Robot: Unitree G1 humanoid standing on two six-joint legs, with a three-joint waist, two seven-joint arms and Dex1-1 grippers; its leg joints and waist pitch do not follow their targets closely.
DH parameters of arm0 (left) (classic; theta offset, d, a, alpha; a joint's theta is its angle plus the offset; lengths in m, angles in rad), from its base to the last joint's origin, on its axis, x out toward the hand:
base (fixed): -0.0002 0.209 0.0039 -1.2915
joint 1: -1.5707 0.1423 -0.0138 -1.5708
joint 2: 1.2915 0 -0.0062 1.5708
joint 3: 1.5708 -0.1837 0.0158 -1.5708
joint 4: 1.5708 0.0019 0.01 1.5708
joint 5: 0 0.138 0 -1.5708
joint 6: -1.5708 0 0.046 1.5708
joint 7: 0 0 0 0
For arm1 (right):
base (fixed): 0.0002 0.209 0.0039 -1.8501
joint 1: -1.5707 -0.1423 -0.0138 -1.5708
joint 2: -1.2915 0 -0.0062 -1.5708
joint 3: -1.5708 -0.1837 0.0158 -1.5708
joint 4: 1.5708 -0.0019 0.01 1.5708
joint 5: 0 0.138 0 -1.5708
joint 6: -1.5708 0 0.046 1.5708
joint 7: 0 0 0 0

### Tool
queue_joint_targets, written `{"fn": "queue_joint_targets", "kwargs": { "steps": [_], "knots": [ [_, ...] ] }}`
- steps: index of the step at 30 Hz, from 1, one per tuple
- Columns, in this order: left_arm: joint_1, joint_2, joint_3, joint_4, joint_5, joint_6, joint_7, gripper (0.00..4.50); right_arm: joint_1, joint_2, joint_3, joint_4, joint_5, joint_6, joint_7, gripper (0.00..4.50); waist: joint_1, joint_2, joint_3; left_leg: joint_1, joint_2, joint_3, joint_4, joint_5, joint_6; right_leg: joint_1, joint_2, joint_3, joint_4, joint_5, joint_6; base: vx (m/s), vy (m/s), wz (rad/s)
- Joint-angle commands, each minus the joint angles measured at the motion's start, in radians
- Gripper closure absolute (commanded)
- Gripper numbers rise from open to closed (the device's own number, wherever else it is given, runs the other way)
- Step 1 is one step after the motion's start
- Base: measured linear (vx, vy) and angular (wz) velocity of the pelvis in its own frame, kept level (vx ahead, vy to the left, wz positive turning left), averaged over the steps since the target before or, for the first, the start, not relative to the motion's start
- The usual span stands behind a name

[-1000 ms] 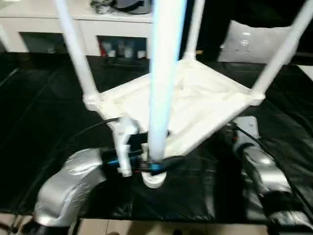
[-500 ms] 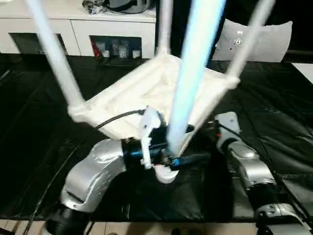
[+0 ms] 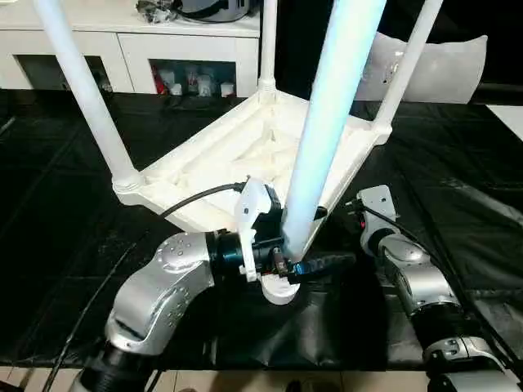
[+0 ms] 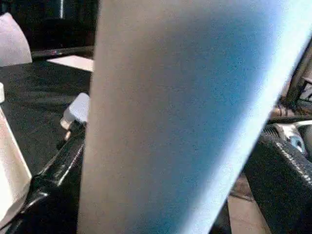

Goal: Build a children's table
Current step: Rotate table base

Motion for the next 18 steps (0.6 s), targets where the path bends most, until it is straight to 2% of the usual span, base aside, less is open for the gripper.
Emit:
{"fn": "queue_joint_targets", "kwargs": {
  "steps": [1, 2, 3, 5, 7, 8, 9, 10, 11, 13, 17, 18],
  "knots": [
    [0.036, 0.026, -0.018, -0.059, -0.034, 0.034, -0.027, 0.12, 0.006, -0.005, 0.011, -0.036, -0.002, 0.008, 0.020, 0.00, 0.013, -0.014, -0.062, -0.007, 0.023, -0.002, -0.068, -0.226, 0.022, 0.054, -0.049, 0.037, -0.070, -0.354, -0.149, 0.000, 0.000, 0.00],
    [0.049, 0.037, -0.012, -0.071, -0.038, 0.040, -0.029, 0.12, 0.011, -0.016, 0.005, -0.040, -0.003, 0.011, 0.020, 0.00, 0.015, -0.013, -0.062, -0.004, 0.022, 0.000, -0.066, -0.216, 0.025, 0.051, -0.045, 0.037, -0.069, -0.335, -0.156, 0.000, 0.000, 0.00],
    [0.063, 0.046, -0.005, -0.084, -0.042, 0.045, -0.030, 0.12, 0.017, -0.027, 0.000, -0.045, -0.002, 0.013, 0.024, 0.00, 0.016, -0.016, -0.062, -0.004, 0.022, 0.002, -0.066, -0.209, 0.027, 0.051, -0.043, 0.037, -0.068, -0.321, -0.160, 0.000, 0.000, 0.00],
    [0.096, 0.067, 0.009, -0.127, -0.062, 0.068, -0.026, 0.12, 0.038, -0.062, -0.015, -0.072, 0.000, 0.023, 0.035, 0.00, 0.021, -0.012, -0.063, 0.000, 0.024, 0.002, -0.065, -0.199, 0.028, 0.051, -0.044, 0.038, -0.064, -0.294, -0.167, 0.000, 0.000, 0.00],
    [0.101, 0.068, 0.011, -0.137, -0.069, 0.075, -0.023, 0.12, 0.044, -0.069, -0.018, -0.082, 0.001, 0.028, 0.038, 0.00, 0.024, -0.012, -0.062, 0.002, 0.024, 0.004, -0.065, -0.200, 0.030, 0.048, -0.041, 0.038, -0.064, -0.282, -0.175, 0.000, 0.000, 0.00],
    [0.104, 0.066, 0.012, -0.144, -0.075, 0.080, -0.019, 0.12, 0.049, -0.074, -0.021, -0.091, 0.002, 0.031, 0.041, 0.00, 0.023, -0.017, -0.062, 0.002, 0.024, 0.005, -0.065, -0.202, 0.031, 0.048, -0.040, 0.039, -0.064, -0.283, -0.175, 0.000, 0.000, 0.00],
    [0.106, 0.062, 0.004, -0.154, -0.083, 0.084, -0.002, 0.12, 0.059, -0.083, -0.021, -0.109, 0.003, 0.039, 0.049, 0.00, 0.029, -0.015, -0.059, 0.002, 0.023, 0.005, -0.066, -0.216, 0.028, 0.047, -0.041, 0.039, -0.067, -0.310, -0.166, 0.000, 0.000, 0.00],
    [0.106, 0.060, 0.002, -0.155, -0.082, 0.084, 0.002, 0.12, 0.061, -0.084, -0.021, -0.111, 0.004, 0.040, 0.050, 0.00, 0.030, -0.018, -0.058, 0.002, 0.022, 0.006, -0.066, -0.220, 0.027, 0.047, -0.040, 0.039, -0.068, -0.321, -0.160, 0.000, 0.000, 0.00],
    [0.106, 0.060, 0.002, -0.155, -0.082, 0.084, 0.002, 0.12, 0.061, -0.084, -0.021, -0.111, 0.004, 0.040, 0.050, 0.00, 0.033, -0.017, -0.058, 0.003, 0.022, 0.005, -0.067, -0.228, 0.021, 0.047, -0.042, 0.039, -0.070, -0.342, -0.150, 0.000, 0.000, 0.00],
    [0.081, 0.028, -0.022, -0.143, -0.081, 0.081, 0.021, 0.12, 0.062, -0.067, -0.004, -0.114, 0.003, 0.042, 0.057, 0.00, 0.033, -0.015, -0.059, 0.002, 0.022, 0.004, -0.067, -0.236, 0.015, 0.047, -0.041, 0.039, -0.072, -0.357, -0.139, 0.000, 0.000, 0.00],
    [0.054, 0.006, -0.033, -0.129, -0.080, 0.085, 0.025, 0.12, 0.053, -0.038, 0.020, -0.119, 0.007, 0.043, 0.064, 0.00, 0.030, -0.019, -0.059, -0.004, 0.021, 0.000, -0.068, -0.239, 0.008, 0.050, -0.043, 0.038, -0.073, -0.370, -0.124, 0.000, 0.000, 0.00],
    [0.032, -0.006, -0.040, -0.114, -0.076, 0.084, 0.026, 0.12, 0.038, -0.008, 0.036, -0.111, 0.007, 0.040, 0.065, 0.00, 0.030, -0.011, -0.058, -0.006, 0.020, -0.002, -0.070, -0.240, 0.005, 0.050, -0.043, 0.037, -0.072, -0.373, -0.123, 0.000, 0.000, 0.00]
  ]
}}
